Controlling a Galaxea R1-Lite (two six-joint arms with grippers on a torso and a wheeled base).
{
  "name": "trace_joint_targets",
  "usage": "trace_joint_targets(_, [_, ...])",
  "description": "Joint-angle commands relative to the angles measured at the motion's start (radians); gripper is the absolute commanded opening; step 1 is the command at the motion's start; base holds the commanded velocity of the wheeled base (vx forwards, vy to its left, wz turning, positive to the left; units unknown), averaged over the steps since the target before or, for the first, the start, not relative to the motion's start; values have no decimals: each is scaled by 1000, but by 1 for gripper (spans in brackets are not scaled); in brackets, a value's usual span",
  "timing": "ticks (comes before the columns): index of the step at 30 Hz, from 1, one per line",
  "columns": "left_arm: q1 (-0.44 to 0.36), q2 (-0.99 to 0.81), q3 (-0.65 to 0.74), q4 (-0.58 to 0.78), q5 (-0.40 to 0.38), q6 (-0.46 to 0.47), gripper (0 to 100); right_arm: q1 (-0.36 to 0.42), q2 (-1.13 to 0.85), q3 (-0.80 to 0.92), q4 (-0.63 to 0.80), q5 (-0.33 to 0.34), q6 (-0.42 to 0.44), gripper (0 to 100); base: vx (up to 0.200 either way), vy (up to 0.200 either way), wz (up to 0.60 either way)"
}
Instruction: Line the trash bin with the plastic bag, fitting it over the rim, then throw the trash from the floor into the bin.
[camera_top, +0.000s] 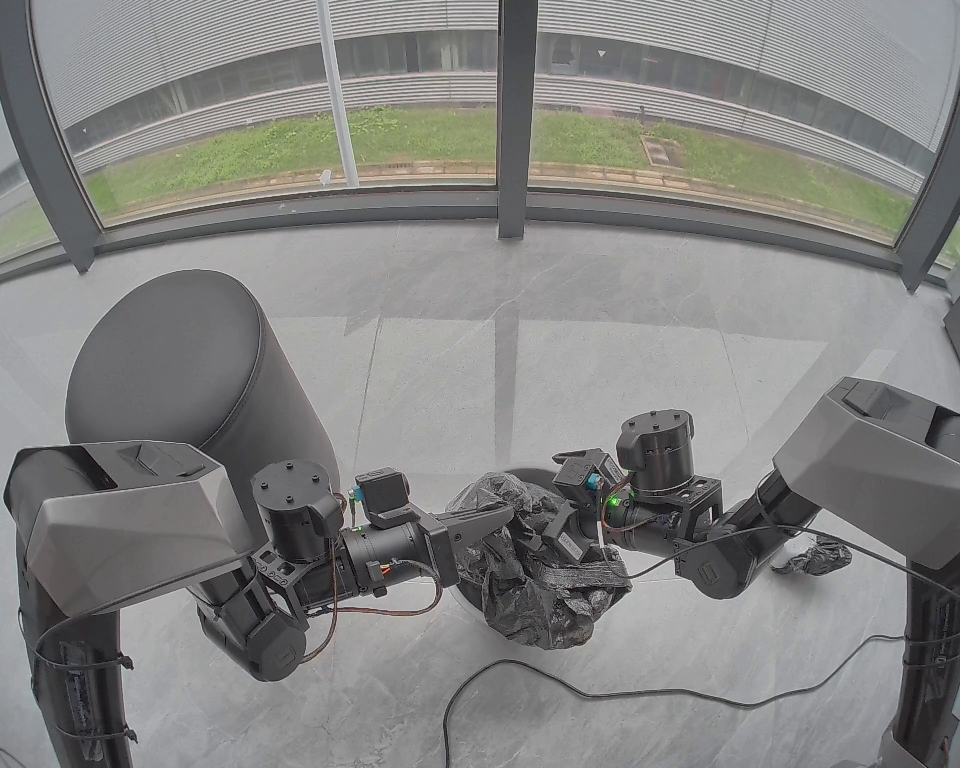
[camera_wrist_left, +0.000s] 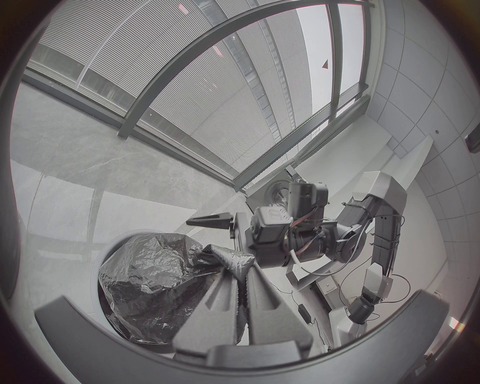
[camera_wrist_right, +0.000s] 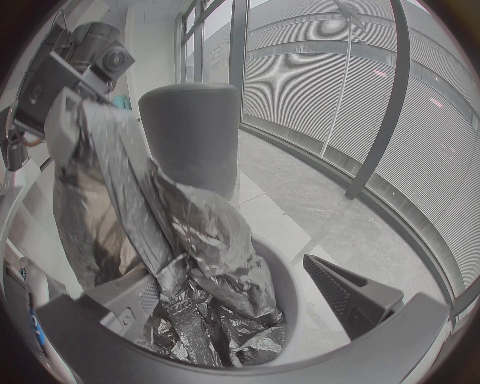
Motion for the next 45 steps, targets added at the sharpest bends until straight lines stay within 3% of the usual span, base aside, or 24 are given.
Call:
trace_joint_targets(1, [-1,-20,1,-1,0,0,0,0,39,0,-1,-2,0,100,0,0,0])
trace_joint_targets(13, [1,-28,15,-1,0,-4,0,-47,39,6,-6,-51,-2,100,0,0,0])
trace_joint_targets(26, [16,6,35,-3,0,7,0,-73,-35,71,-17,-53,-8,100,0,0,0])
trace_joint_targets(40, [8,-9,35,-3,0,6,0,-95,40,-35,-29,-67,-3,100,0,0,0])
trace_joint_targets(41, [8,-9,35,-3,0,6,0,-93,42,-28,-32,-65,-3,0,0,0,0])
trace_joint_targets(45, [10,-9,35,-3,0,6,0,-98,39,-23,-32,-62,-8,0,0,0,0])
